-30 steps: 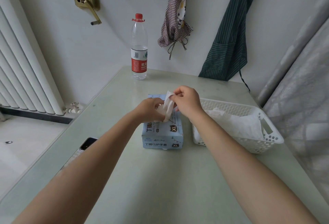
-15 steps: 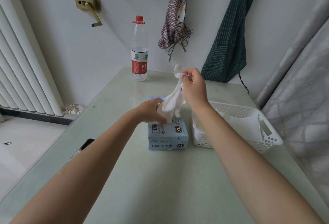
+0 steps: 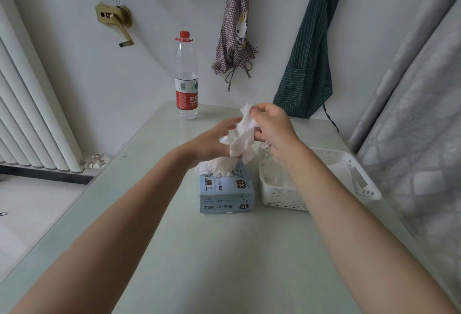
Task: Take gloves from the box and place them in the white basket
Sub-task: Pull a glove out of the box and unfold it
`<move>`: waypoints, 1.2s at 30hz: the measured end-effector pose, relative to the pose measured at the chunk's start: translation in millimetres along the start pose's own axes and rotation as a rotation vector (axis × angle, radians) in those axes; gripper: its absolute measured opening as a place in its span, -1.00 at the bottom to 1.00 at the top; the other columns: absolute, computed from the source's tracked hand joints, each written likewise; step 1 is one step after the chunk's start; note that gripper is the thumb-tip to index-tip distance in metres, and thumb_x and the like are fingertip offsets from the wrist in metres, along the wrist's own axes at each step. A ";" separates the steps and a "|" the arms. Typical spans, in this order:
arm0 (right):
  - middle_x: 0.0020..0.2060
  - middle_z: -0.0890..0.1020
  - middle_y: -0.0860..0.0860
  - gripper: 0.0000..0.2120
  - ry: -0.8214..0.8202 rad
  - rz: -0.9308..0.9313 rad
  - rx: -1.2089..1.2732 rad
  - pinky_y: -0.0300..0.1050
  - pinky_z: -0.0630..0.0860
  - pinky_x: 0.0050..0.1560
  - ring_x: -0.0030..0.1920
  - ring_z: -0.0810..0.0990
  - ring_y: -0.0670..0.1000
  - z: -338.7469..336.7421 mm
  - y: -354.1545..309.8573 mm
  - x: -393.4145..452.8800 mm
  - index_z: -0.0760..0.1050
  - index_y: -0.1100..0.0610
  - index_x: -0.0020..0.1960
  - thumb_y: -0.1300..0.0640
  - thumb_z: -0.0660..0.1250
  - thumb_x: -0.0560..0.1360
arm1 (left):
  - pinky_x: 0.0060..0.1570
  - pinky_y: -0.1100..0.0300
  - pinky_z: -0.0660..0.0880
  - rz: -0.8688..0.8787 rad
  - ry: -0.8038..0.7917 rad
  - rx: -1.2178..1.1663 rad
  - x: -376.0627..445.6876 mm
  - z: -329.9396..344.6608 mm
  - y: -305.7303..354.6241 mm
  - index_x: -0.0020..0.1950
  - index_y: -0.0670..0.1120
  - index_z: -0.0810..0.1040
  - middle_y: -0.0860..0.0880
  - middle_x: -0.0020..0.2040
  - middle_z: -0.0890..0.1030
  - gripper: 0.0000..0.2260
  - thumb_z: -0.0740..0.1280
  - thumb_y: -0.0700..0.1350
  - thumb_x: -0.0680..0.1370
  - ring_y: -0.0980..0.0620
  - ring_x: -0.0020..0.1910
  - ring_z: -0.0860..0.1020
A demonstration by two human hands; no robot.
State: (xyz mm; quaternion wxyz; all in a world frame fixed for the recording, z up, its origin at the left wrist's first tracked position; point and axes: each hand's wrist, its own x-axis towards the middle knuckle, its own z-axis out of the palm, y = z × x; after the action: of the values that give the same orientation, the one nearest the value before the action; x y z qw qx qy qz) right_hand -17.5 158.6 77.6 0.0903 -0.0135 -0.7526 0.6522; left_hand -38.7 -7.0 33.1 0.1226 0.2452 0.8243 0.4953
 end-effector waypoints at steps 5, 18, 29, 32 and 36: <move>-0.37 0.49 0.07 -0.72 -0.023 0.028 0.015 -0.25 0.38 -0.47 -0.47 0.44 -0.04 -14.3 -0.8 -3.6 0.55 0.24 -0.05 0.00 0.37 0.55 | 0.05 0.07 0.48 -0.024 0.160 -0.046 1.6 9.5 11.2 0.02 -0.17 0.64 -0.06 -0.09 0.66 -0.78 0.46 -0.10 0.43 0.04 -0.09 0.58; -0.45 0.44 -0.01 -0.77 0.239 -0.012 -0.225 -0.27 0.42 -0.46 -0.46 0.38 -0.07 -68.3 11.0 -0.7 0.55 0.17 -0.20 0.01 0.40 0.50 | -0.17 0.14 0.54 -0.126 0.369 -0.447 9.1 9.6 30.0 0.01 -0.22 0.60 -0.14 -0.16 0.57 -0.77 0.34 -0.04 0.59 -0.06 -0.19 0.55; -0.13 0.61 -0.02 -0.77 -0.126 -0.250 -0.397 -0.18 0.49 -0.15 -0.18 0.56 -0.09 -38.7 -14.1 -22.3 0.56 0.07 0.06 -0.04 0.39 0.50 | -0.31 0.09 0.64 -0.220 0.381 -0.602 7.4 11.7 43.5 0.31 -0.14 0.48 -0.23 0.07 0.60 -0.72 0.26 -0.28 0.60 -0.12 -0.15 0.63; -0.05 0.49 -0.05 -0.50 -0.345 -0.275 -0.672 -0.21 0.43 -0.19 -0.15 0.48 -0.13 -26.3 -25.4 -32.4 0.45 0.01 0.20 -0.10 0.53 0.35 | -0.27 0.07 0.61 -0.209 0.364 -0.587 5.2 12.3 50.7 0.25 -0.24 0.56 -0.20 -0.07 0.67 -0.75 0.22 -0.27 0.60 -0.09 -0.22 0.67; 0.04 0.43 -0.01 -0.60 -0.277 -0.436 -1.086 -0.06 0.49 -0.07 -0.03 0.49 0.02 -16.8 -19.3 -31.9 0.38 0.06 0.19 0.19 0.44 0.42 | -0.17 0.02 0.65 -0.222 0.246 -0.699 -5.0 11.2 58.1 0.04 -0.29 0.55 -0.22 -0.19 0.68 -0.77 0.10 -0.29 0.60 -0.15 -0.27 0.68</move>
State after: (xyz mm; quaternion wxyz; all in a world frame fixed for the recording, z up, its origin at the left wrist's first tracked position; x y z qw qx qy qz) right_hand 18.3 167.8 95.0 0.1033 0.1823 -0.9682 0.1367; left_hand -13.0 21.4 78.5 0.1520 0.0366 0.6357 0.7559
